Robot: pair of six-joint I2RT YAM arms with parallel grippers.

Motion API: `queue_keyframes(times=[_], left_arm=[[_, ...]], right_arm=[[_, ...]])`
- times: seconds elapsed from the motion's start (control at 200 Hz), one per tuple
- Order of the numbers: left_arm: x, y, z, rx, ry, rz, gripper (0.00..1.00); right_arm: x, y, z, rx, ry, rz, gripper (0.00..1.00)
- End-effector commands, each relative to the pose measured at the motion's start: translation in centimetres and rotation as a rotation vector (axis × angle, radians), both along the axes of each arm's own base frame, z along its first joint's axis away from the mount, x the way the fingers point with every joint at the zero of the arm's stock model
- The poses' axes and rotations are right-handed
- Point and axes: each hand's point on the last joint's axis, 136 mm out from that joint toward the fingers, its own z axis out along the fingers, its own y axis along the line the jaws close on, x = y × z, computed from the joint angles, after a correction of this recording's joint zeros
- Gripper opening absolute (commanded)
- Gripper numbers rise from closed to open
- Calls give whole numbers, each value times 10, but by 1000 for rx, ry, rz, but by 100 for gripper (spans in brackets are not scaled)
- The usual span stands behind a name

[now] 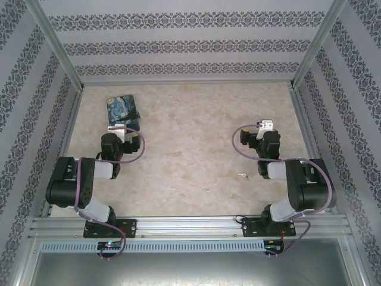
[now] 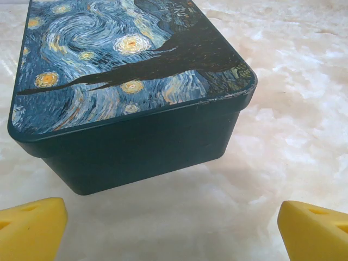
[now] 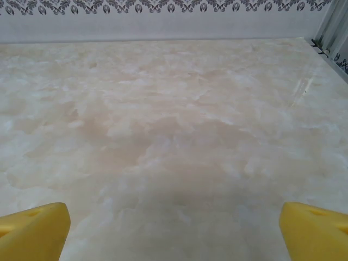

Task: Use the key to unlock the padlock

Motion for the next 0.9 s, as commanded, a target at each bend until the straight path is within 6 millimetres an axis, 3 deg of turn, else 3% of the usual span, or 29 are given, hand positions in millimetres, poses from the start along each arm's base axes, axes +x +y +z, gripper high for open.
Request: queue_keyframes(times=[0.0,0.46,0.53,0.704,0.814,0.894], left_arm=[[7,1,12,5,-44,-14,100],[8,5,11,5,-36,12,100],[8,-2,15,5,-37,-29,100],[10,-11,46,-7,44,-64,100],[15,-6,83,-104,7,17,100],[21,5,97,-165,51,122,100]], right_arm=[[5,0,11,-8,-39,14,98],[5,-1,10,-6,-35,11,98],[5,-1,11,3,-38,13,98],[-8,-3,39,4,-25,-37,98],[-17,0,65,179,45,-52,98],[-22,-2,85,314,43,-105,98]])
